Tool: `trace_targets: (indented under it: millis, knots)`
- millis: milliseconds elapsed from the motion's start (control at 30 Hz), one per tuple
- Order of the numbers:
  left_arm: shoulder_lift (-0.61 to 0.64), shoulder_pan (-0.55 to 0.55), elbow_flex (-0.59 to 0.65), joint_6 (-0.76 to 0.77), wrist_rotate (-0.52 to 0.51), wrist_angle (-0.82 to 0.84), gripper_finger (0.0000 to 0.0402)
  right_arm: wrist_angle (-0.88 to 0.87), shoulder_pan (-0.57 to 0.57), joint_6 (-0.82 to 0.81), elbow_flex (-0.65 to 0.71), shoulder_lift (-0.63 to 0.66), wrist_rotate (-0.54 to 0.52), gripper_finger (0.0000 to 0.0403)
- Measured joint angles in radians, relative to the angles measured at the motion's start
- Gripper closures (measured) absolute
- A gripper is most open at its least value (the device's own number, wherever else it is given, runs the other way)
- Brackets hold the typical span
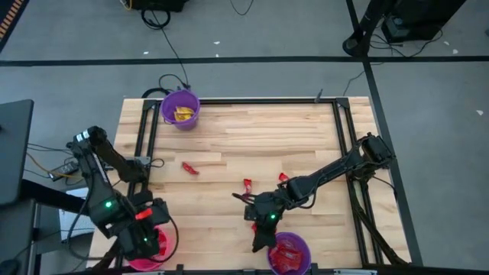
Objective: Sort candy by brand, put in halloween buckets
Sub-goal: Adjust the bottom purple bucket
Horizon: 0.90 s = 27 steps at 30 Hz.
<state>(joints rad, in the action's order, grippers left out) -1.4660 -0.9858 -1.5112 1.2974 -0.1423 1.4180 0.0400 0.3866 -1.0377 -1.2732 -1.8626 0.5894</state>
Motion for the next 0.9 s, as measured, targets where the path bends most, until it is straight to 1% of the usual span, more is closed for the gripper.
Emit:
trace_targets:
  millis: [100,267,433,500,567,633,800,900]
  knots:
    - [0.007,0.028,0.000,-0.049,-0.006,-0.018,0.0238,-0.101,0.003,-0.008,0.000,0.000,0.015,0.0229]
    - [0.006,0.065,0.000,-0.115,-0.007,-0.019,0.0238,-0.313,0.024,0.037,0.000,0.000,0.043,0.0229]
    - [0.006,0.086,0.000,-0.143,-0.008,-0.020,0.0238,-0.452,0.044,0.051,0.000,0.003,0.063,0.0229]
    - [0.006,0.091,0.000,-0.150,-0.010,-0.020,0.0238,-0.535,0.050,0.063,0.000,0.010,0.063,0.0229]
    - [0.006,0.098,0.000,-0.166,-0.013,-0.020,0.0238,-0.611,0.050,0.074,-0.004,0.022,0.039,0.0229]
    - [0.006,0.104,0.000,-0.172,-0.022,-0.018,0.0238,-0.673,0.047,0.085,-0.004,0.036,-0.006,0.0229]
    - [0.006,0.116,0.000,-0.197,-0.031,-0.013,0.0239,-0.814,0.026,0.057,0.003,0.101,-0.186,0.0229]
    - [0.006,0.122,0.000,-0.216,-0.039,-0.012,0.0239,-0.968,0.006,0.031,0.002,0.158,-0.275,0.0229]
